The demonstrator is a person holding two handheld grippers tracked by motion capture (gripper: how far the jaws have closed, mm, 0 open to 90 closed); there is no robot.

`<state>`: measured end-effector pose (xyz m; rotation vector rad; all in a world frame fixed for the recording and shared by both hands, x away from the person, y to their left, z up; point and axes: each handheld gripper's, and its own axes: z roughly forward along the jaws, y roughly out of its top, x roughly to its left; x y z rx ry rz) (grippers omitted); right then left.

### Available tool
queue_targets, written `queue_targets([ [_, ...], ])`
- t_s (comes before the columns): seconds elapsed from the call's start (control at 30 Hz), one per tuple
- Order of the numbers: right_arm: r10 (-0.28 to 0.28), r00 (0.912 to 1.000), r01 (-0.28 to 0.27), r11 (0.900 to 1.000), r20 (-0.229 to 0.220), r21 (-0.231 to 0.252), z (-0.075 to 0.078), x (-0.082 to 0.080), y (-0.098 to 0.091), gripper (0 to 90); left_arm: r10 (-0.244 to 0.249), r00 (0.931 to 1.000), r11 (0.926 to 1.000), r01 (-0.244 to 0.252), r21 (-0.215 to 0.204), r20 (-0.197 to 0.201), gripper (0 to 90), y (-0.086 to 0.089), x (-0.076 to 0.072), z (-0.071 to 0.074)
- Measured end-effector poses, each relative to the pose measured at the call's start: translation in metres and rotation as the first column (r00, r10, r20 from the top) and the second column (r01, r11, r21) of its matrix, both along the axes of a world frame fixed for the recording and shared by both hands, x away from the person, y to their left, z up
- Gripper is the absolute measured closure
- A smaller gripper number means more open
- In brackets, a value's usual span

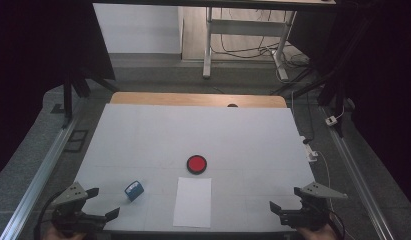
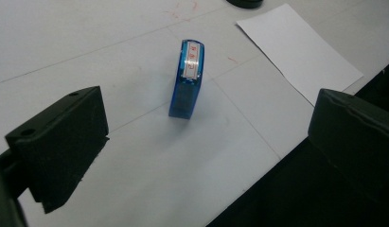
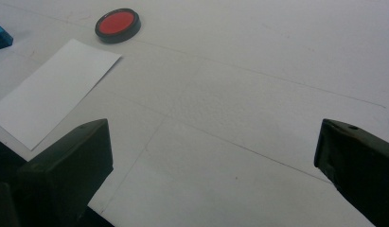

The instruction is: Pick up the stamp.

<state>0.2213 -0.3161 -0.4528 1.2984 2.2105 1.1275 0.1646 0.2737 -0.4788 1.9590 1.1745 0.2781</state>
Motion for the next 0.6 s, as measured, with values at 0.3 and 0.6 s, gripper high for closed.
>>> queue_targets([
  [0.3, -0.021, 0.9998, 0.021, 0.9997, -0.003, -0.013, -0.0002, 0.0002, 0.0009, 0.0, 0.009, 0.9999, 1.0000, -0.009, -0.005, 0.013, 0.0, 0.0007, -0.0001, 0.0002],
  [0.6, 0.003, 0.9997, -0.003, 1.0000, -0.024, -0.002, -0.0008, 0.0017, 0.0005, 0.0, 0.007, 1.0000, 1.0000, -0.007, 0.001, 0.007, 0.0, 0.0000, 0.0004, -0.0002],
])
